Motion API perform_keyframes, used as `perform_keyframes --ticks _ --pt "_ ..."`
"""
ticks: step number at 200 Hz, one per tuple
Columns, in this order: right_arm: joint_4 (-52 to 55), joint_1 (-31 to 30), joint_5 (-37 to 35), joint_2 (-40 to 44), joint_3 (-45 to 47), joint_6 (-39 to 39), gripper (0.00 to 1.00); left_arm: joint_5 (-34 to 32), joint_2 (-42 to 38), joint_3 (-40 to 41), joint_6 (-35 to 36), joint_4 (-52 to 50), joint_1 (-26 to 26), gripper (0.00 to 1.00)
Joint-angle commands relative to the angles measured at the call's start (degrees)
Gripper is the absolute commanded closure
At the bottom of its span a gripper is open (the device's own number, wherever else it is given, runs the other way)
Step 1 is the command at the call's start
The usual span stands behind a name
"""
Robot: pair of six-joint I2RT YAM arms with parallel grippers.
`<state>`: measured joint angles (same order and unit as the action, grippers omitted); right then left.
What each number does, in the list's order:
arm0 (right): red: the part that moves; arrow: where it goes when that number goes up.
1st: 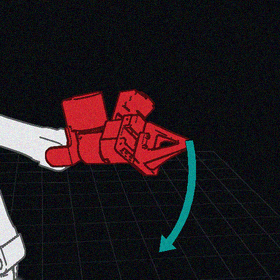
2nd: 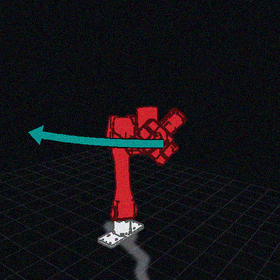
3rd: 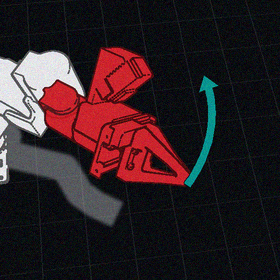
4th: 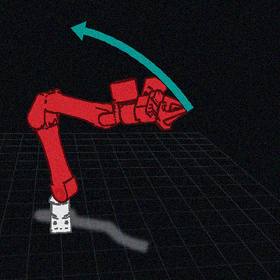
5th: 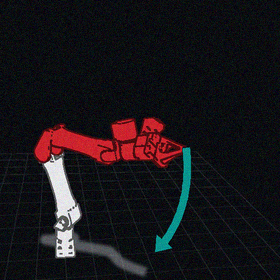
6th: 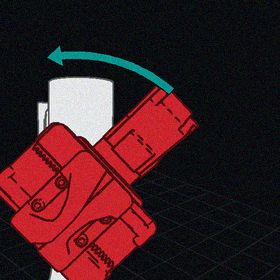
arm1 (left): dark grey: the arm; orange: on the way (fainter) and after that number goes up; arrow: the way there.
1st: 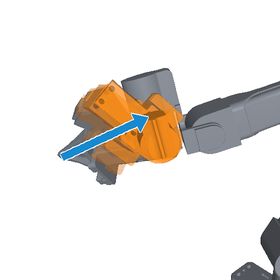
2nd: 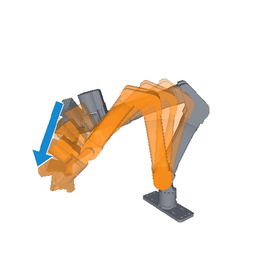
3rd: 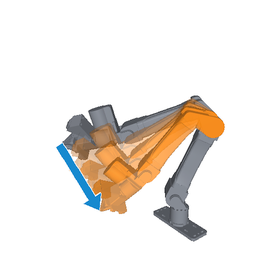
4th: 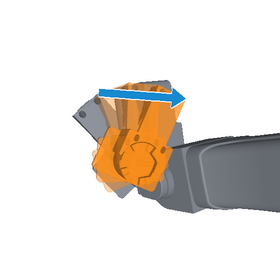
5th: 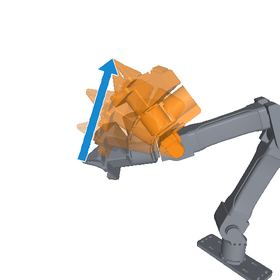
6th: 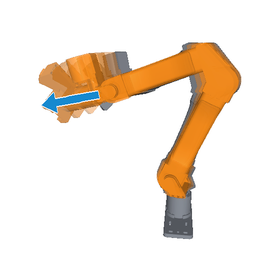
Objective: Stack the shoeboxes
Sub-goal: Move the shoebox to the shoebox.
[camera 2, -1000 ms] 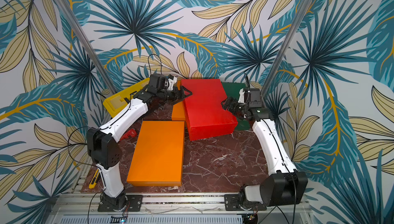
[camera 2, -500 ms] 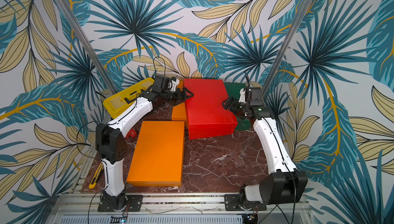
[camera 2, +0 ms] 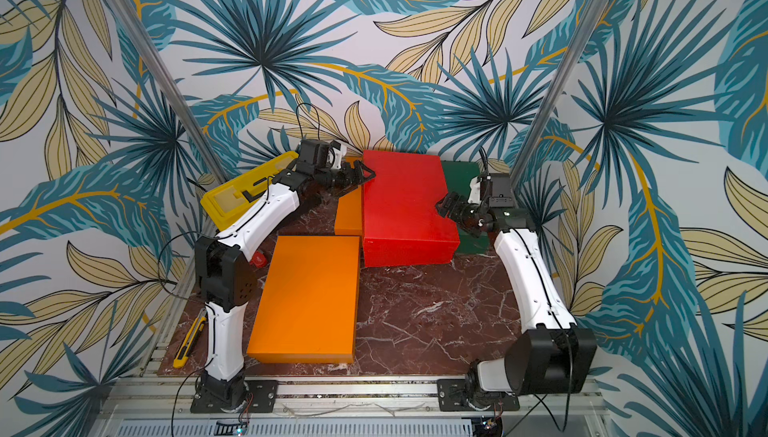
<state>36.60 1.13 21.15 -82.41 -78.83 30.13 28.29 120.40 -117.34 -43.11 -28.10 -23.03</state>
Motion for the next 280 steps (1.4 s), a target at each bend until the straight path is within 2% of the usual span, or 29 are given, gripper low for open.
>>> perform_keyframes --ticks 1,23,55,75,93,108,123,168,198,218,231,241,253,280 --pt "-6.25 0.10 9.48 -2.82 1.25 2.89 0.13 -0.16 -2.26 1.15 0.12 0.27 -0.61 0.10" --pt "-7.49 0.10 11.29 -3.96 0.87 3.70 0.14 1.11 -0.65 -0.69 -1.05 0.32 -0.75 0.13" --pt "-8.54 0.09 12.60 -4.24 0.79 4.32 0.18 2.92 1.91 -4.40 -2.01 0.32 -1.83 0.30" --pt "-9.80 0.10 13.52 -4.72 0.84 5.17 0.22 3.18 2.44 -5.53 -2.21 0.32 -2.28 0.36" --pt "-10.68 0.10 13.68 -5.08 0.67 5.75 0.23 3.41 2.30 -5.48 -2.21 0.32 -2.37 0.39" --pt "-10.45 0.10 13.57 -5.55 0.14 5.73 0.23 3.37 1.79 -4.70 -2.15 0.32 -2.37 0.48" --pt "-10.01 0.10 13.01 -6.09 -0.31 5.57 0.22 3.63 1.18 -3.25 -2.15 0.32 -2.37 0.53" --pt "-8.40 0.10 11.52 -8.25 -2.73 5.50 0.22 6.36 0.74 0.20 -2.81 0.32 -3.18 0.56" --pt "-8.13 0.02 10.96 -9.47 -3.83 5.63 0.22 5.68 -0.88 3.35 -2.33 0.56 -3.98 0.57" --pt "-6.44 0.03 10.10 -10.17 -5.03 4.86 0.20 5.09 -2.13 5.23 -1.92 1.09 -4.04 0.55" --pt "-4.42 0.04 8.73 -10.40 -6.17 3.68 0.18 4.76 -2.85 6.04 -1.41 1.10 -3.90 0.47" --pt "-3.14 0.10 7.41 -10.40 -7.15 2.90 0.17 4.72 -3.45 6.50 -0.97 1.05 -3.78 0.34" --pt "-1.43 0.10 6.06 -10.55 -8.57 1.85 0.16 4.48 -4.40 7.13 -0.51 1.03 -3.52 0.25" --pt "1.98 0.15 4.15 -11.70 -11.59 1.14 0.14 2.06 -7.84 10.19 0.48 1.03 -1.93 0.17"
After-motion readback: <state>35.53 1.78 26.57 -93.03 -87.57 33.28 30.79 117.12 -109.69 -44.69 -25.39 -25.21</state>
